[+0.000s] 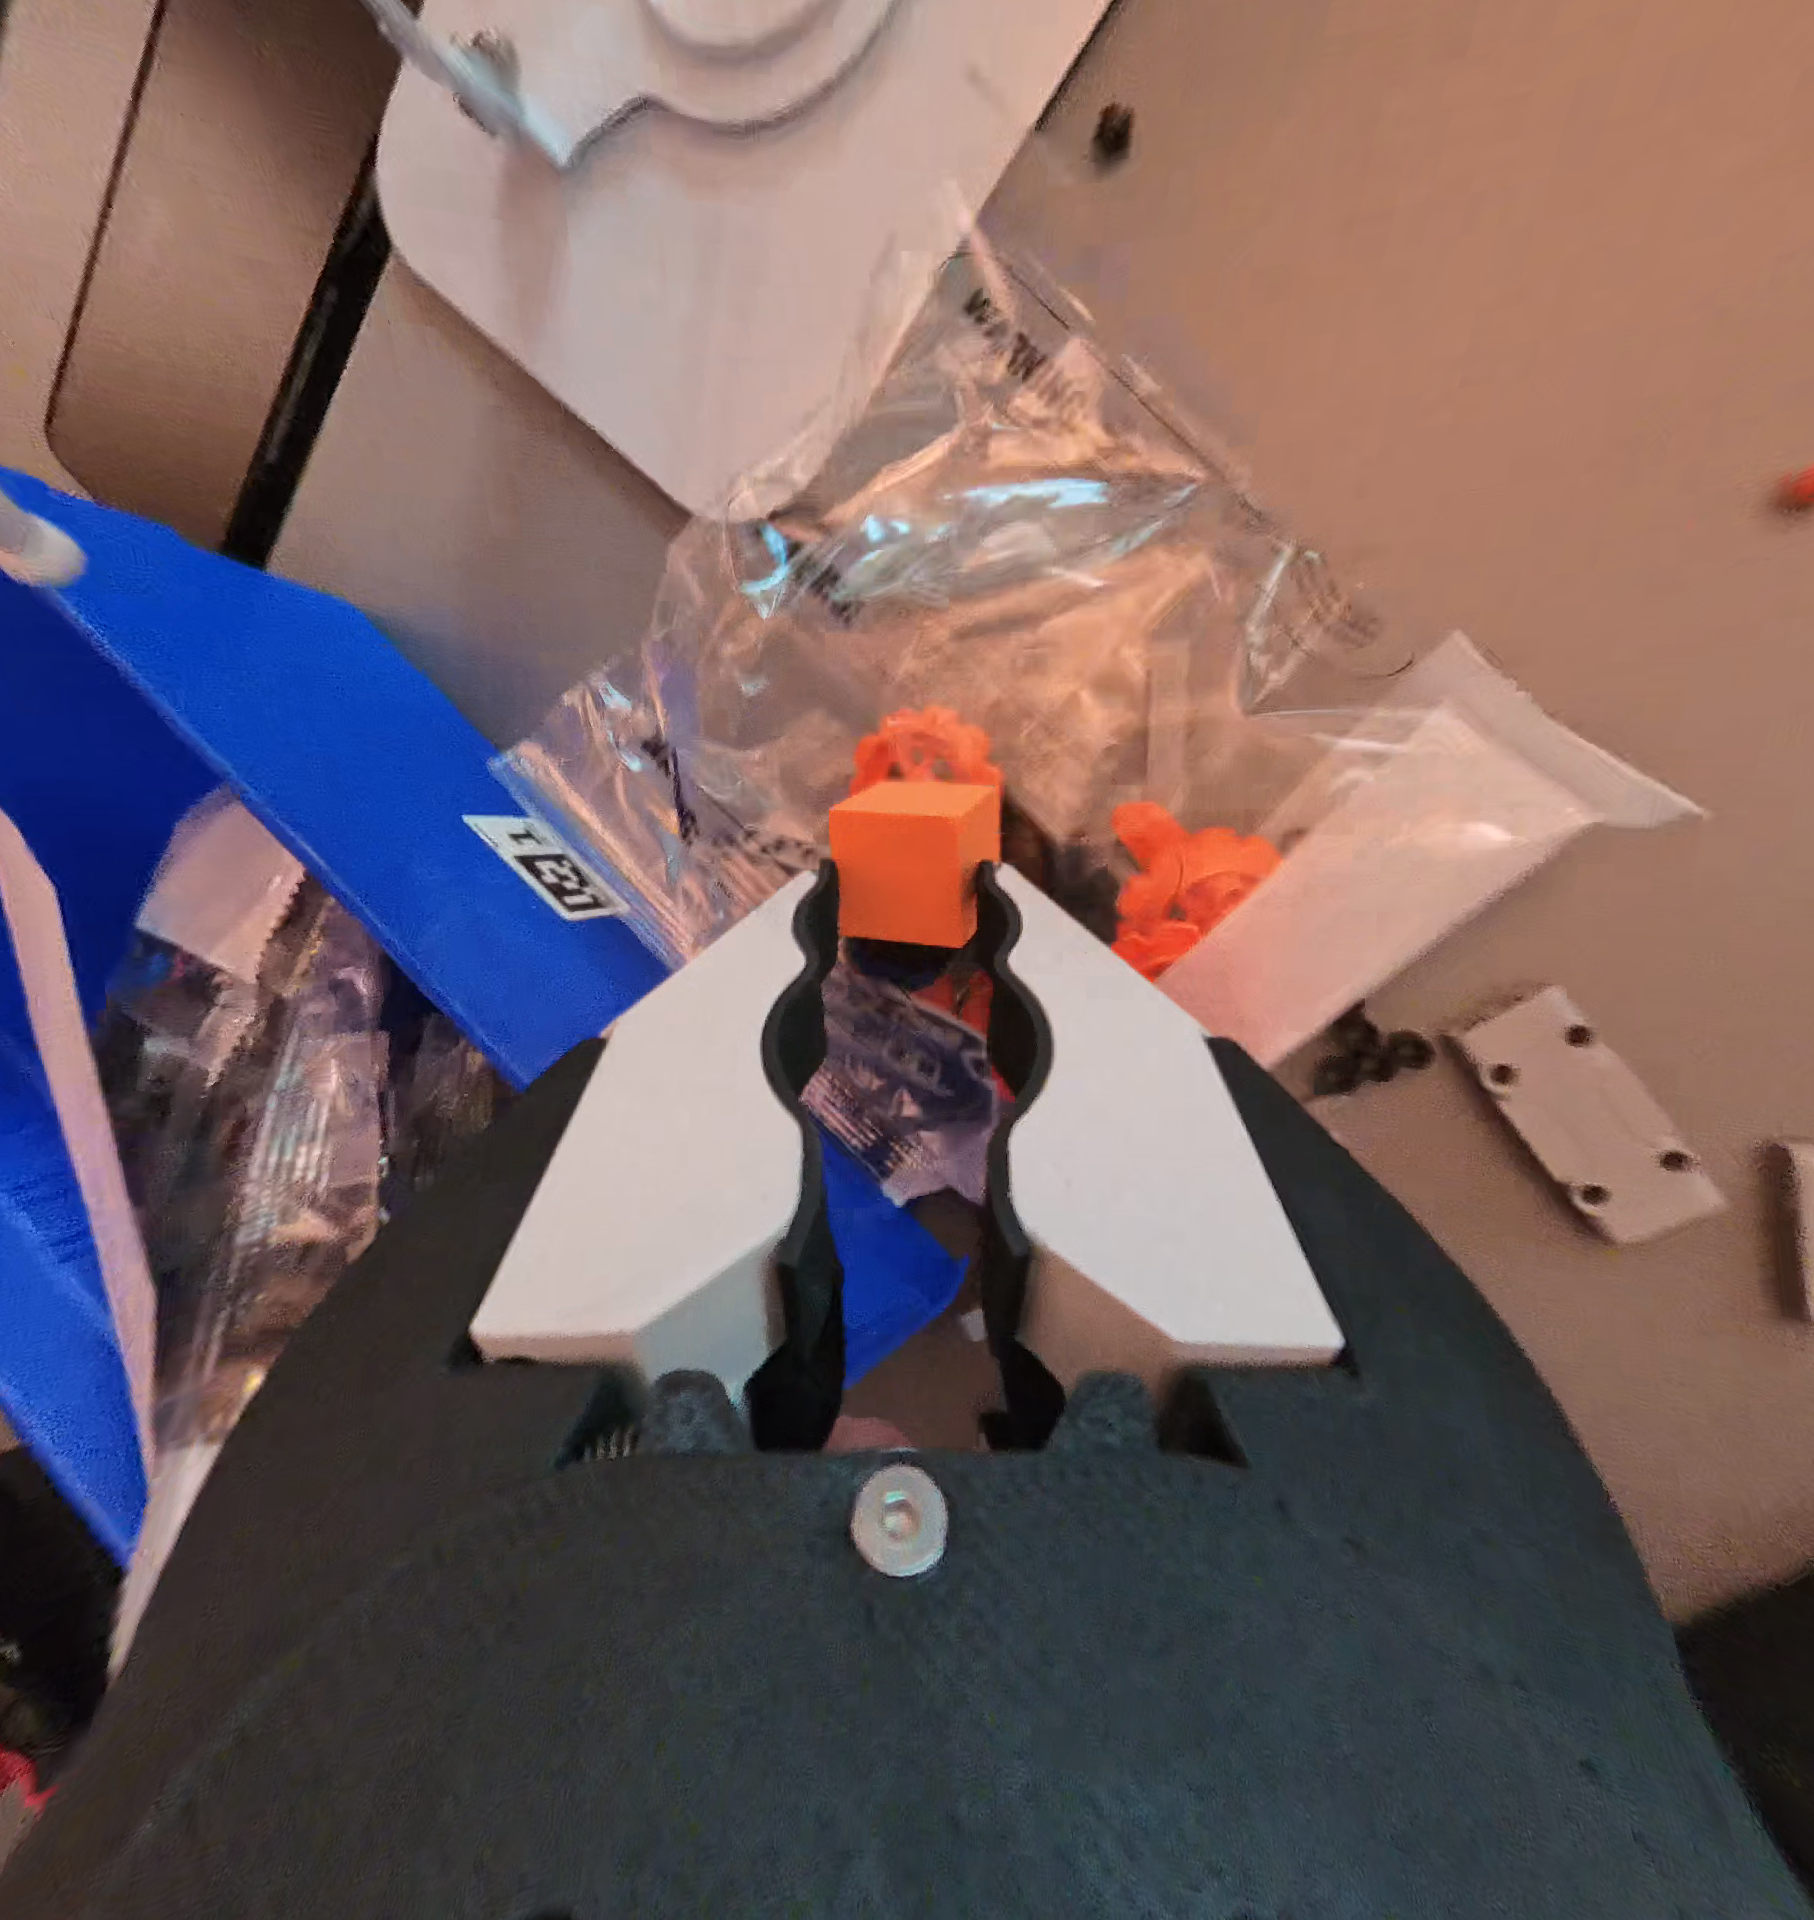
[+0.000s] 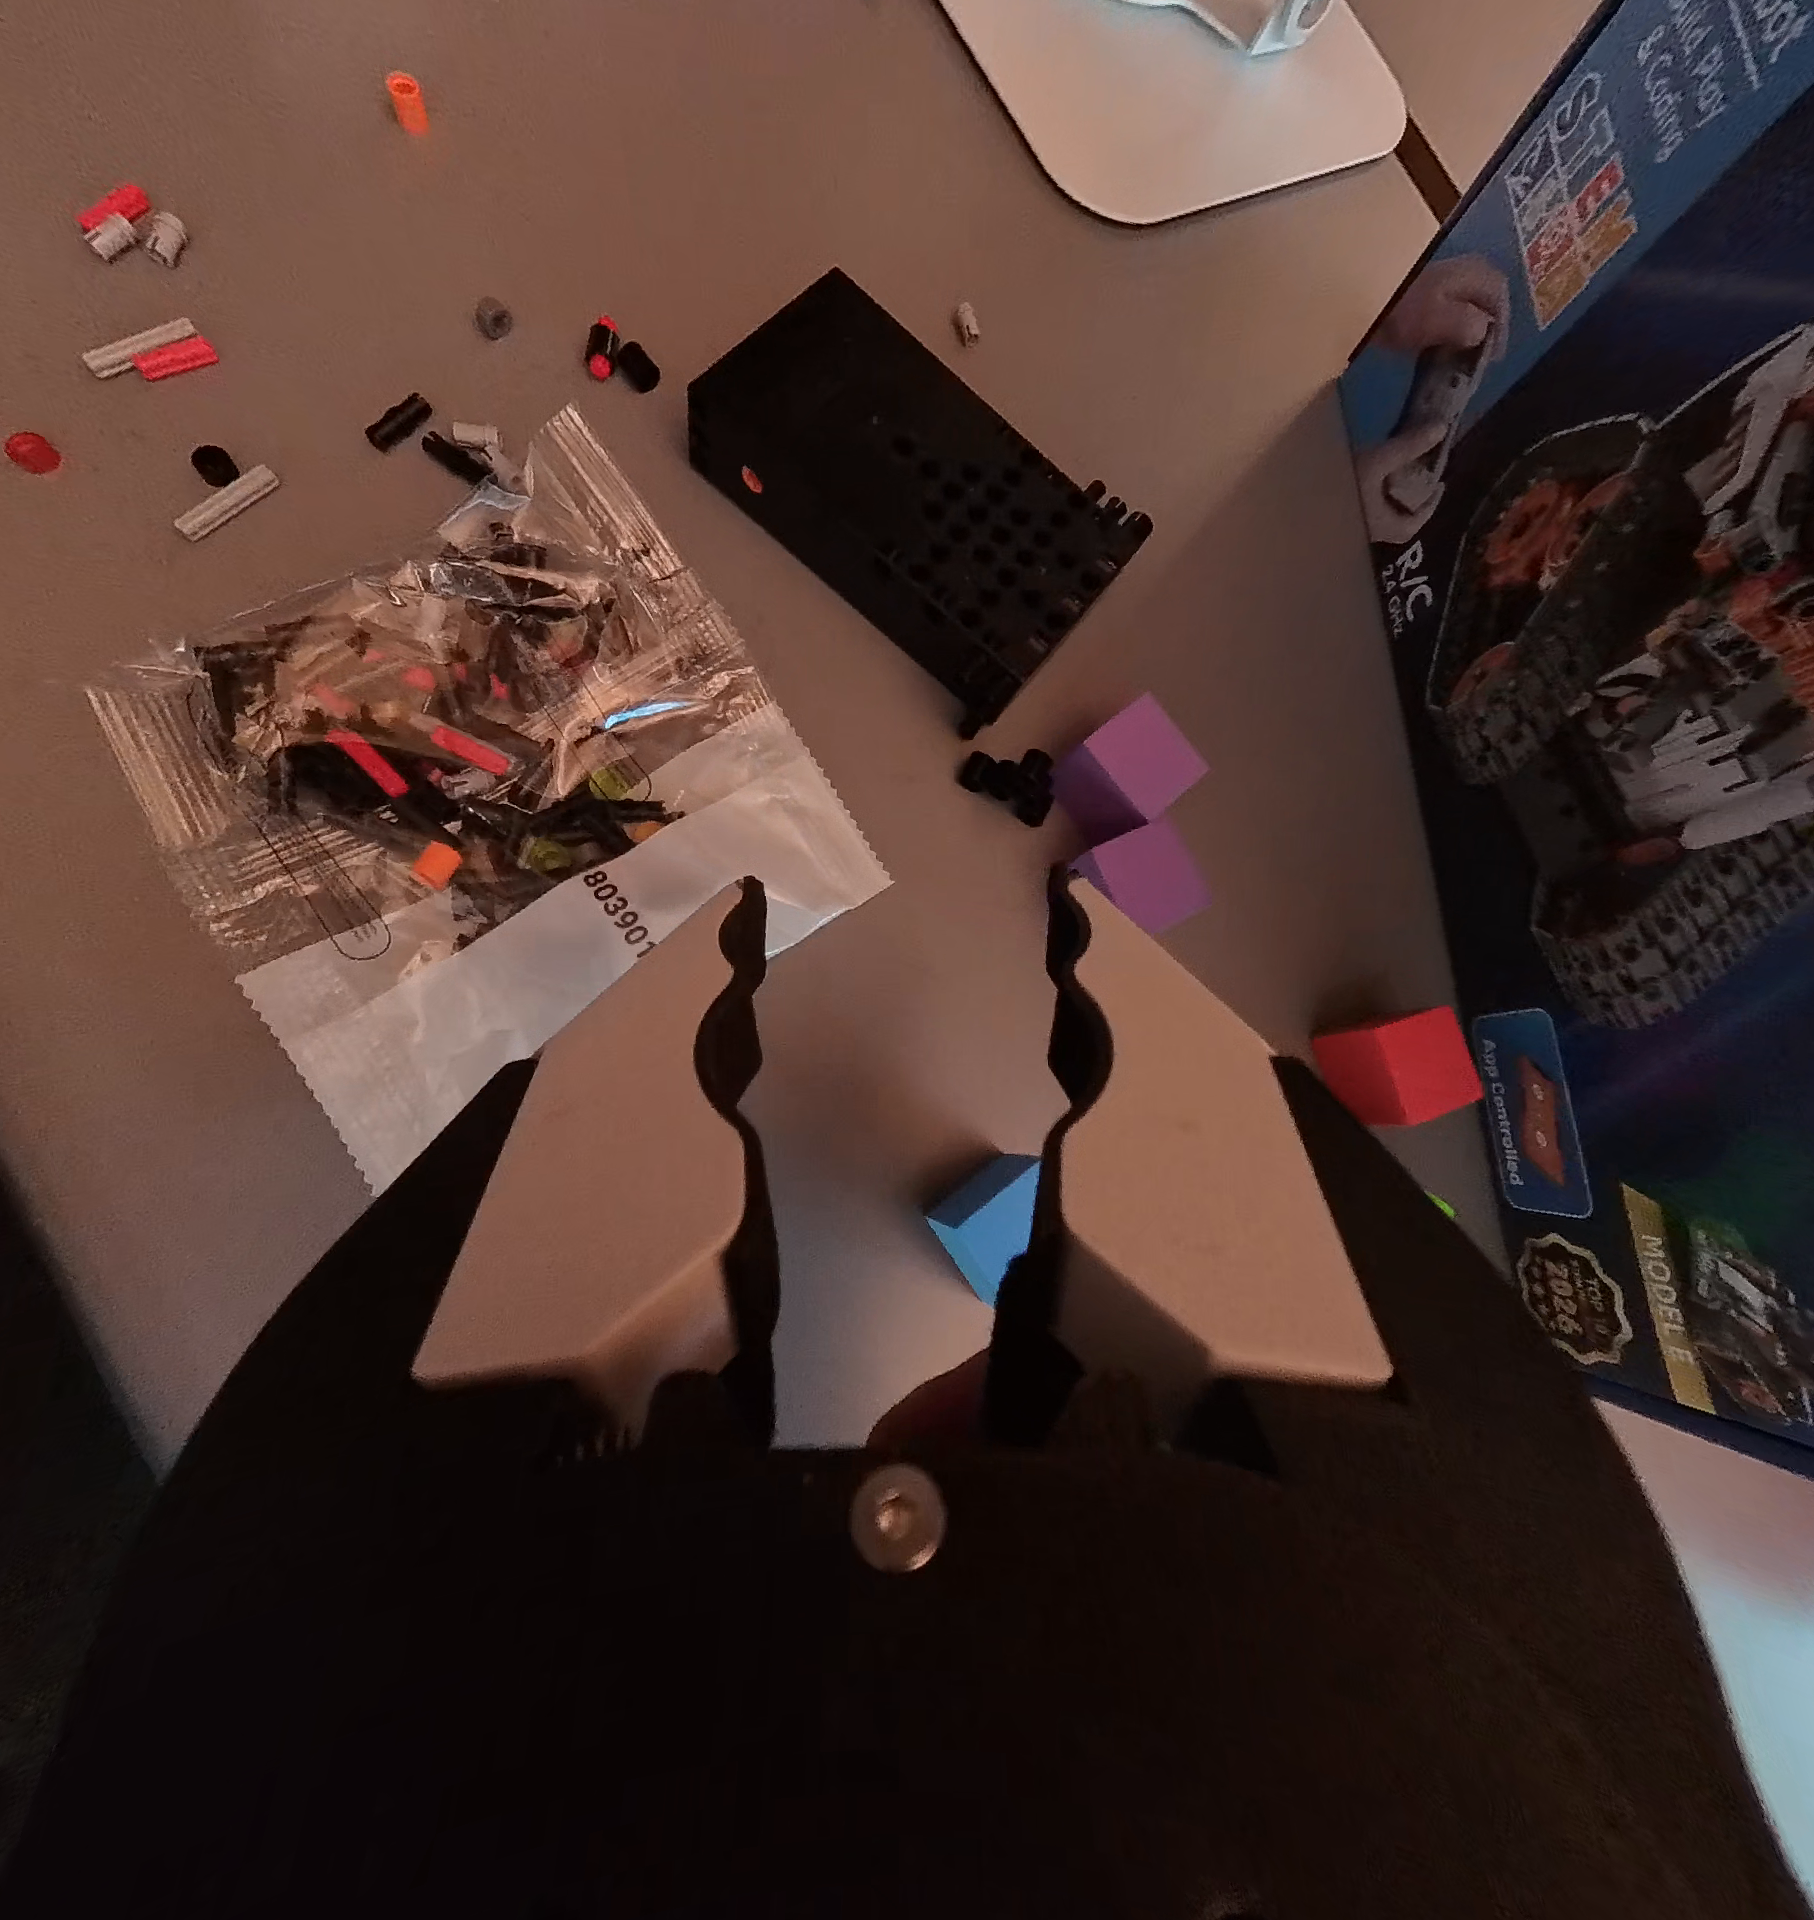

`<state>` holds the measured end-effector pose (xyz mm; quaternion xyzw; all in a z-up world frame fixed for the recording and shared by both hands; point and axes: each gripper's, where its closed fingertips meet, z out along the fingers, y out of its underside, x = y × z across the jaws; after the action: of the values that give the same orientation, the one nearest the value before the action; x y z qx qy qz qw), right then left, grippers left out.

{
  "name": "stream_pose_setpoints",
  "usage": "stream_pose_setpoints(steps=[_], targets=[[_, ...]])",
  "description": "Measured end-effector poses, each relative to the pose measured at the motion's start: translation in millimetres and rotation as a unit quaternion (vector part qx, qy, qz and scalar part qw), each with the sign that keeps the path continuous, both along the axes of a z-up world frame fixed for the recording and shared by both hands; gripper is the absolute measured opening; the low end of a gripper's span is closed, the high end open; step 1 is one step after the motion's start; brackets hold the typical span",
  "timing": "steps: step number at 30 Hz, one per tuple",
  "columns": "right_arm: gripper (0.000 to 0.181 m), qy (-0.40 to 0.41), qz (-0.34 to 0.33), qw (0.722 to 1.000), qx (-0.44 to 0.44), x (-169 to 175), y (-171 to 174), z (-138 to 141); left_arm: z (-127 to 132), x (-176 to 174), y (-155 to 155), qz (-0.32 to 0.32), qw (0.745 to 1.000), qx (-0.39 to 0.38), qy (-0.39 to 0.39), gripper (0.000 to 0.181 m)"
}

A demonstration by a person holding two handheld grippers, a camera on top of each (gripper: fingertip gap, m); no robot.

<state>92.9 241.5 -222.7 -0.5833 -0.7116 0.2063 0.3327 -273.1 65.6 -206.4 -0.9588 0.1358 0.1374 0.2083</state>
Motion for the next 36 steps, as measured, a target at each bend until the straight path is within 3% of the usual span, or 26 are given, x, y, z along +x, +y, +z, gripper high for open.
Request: stream_pose_setpoints(steps=[3, 8, 12, 15, 18, 24, 31, 36], targets=[[0.053, -0.002, -0.001, 1.0, -0.002, -1, -1, -2, -19, 2, 9, 0.001, 1.0, 0.007, -0.026, 0.025], [0.053, 0.0, -0.007, 1.0, -0.003, -1, 2, -3, -6, 17, 22, -0.007, 0.997, 0.042, -0.059, 0.024], [0.053, 0.003, -0.008, 1.0, -0.006, 0, 2, -4, 3, 12, 11, -0.001, 1.0, 0.01, -0.018, 0.025], [0.053, -0.003, -0.007, 1.0, -0.007, 0, 3, -8, -17, 14, -2, 0.002, 0.998, -0.054, -0.014, 0.025], [0.053, -0.005, -0.006, 1.0, -0.005, 1, 2, -8, -21, 10, 1, 0.022, 0.999, -0.047, -0.017, 0.027], [0.054, 0.002, -0.012, 1.0, -0.004, 6, 4, 1, 6, 11, 2, 0.024, 0.999, 0.015, -0.015, 0.045], [0.053, -0.005, -0.028, 1.0, 0.003, 3, 14, 6, 30, 34, -4, -0.007, 0.999, 0.038, 0.013, 0.043], [0.051, -0.027, -0.03, 0.998, 0.044, -23, 31, 8, 47, 58, -6, -0.029, 0.997, 0.077, 0.007, 0.04]])
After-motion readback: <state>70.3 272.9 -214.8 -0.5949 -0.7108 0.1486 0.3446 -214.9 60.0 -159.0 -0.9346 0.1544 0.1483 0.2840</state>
